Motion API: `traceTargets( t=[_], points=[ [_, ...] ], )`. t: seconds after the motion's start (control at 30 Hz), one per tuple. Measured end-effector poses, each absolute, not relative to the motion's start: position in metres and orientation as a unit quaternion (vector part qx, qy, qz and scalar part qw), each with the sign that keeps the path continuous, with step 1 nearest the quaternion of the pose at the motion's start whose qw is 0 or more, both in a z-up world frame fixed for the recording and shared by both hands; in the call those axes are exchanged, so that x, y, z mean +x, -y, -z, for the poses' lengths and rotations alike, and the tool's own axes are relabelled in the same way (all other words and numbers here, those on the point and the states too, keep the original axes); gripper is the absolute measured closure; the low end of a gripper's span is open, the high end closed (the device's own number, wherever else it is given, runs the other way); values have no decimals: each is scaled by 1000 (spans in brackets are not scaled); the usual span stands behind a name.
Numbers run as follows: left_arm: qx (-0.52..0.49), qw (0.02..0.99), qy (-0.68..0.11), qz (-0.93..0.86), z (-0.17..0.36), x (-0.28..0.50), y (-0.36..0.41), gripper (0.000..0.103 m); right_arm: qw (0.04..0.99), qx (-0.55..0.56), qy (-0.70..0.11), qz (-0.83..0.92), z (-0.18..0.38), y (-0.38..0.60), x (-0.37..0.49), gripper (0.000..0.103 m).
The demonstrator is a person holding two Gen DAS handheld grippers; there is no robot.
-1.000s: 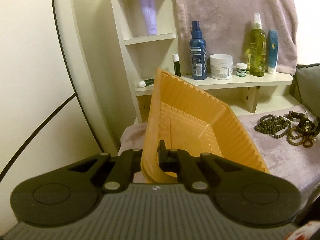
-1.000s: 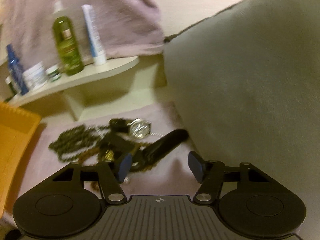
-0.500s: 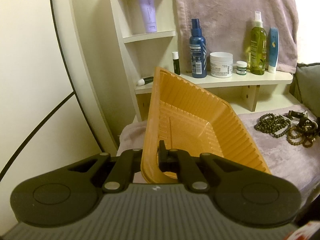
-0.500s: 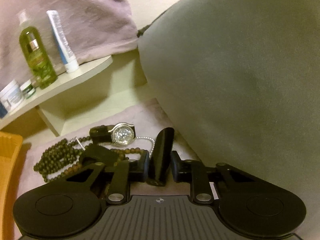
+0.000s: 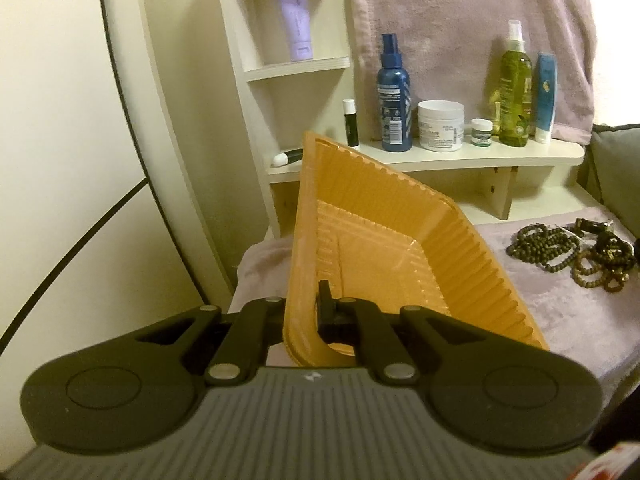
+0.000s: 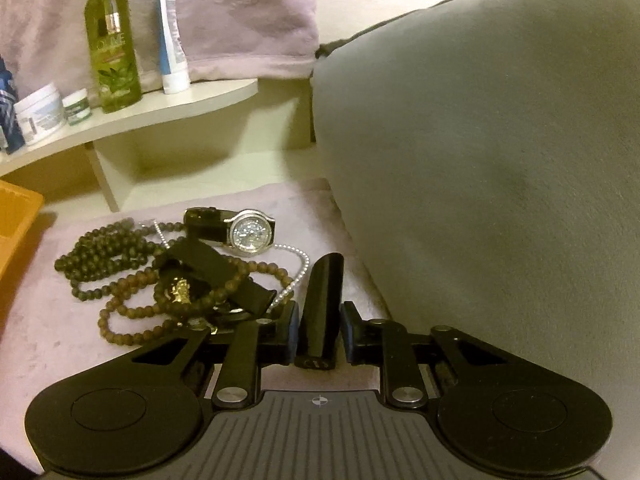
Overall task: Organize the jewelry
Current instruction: 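Carry the black bar into the orange tray and open the right gripper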
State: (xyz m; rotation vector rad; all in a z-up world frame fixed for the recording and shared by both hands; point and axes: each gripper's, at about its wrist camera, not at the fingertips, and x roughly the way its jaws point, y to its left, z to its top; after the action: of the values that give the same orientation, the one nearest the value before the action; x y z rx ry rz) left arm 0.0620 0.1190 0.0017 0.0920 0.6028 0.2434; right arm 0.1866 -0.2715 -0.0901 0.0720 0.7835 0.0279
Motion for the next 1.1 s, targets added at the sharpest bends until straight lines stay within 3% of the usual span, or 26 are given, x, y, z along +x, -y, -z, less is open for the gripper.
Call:
traceTargets(
  t=[0.4,0.73,1.1],
  points=[
    [42,944,-300,-133,-2,65,-116,99,942,50,-325,-65,54,258,139,81],
    [41,943,-302,-133,-3,64,-116,99,895,57,-294,-331,1,154,132,81],
    [35,943,-303,-133,-3,64,-118,99,841,8,-333,-427,37,65,143,81]
  ],
)
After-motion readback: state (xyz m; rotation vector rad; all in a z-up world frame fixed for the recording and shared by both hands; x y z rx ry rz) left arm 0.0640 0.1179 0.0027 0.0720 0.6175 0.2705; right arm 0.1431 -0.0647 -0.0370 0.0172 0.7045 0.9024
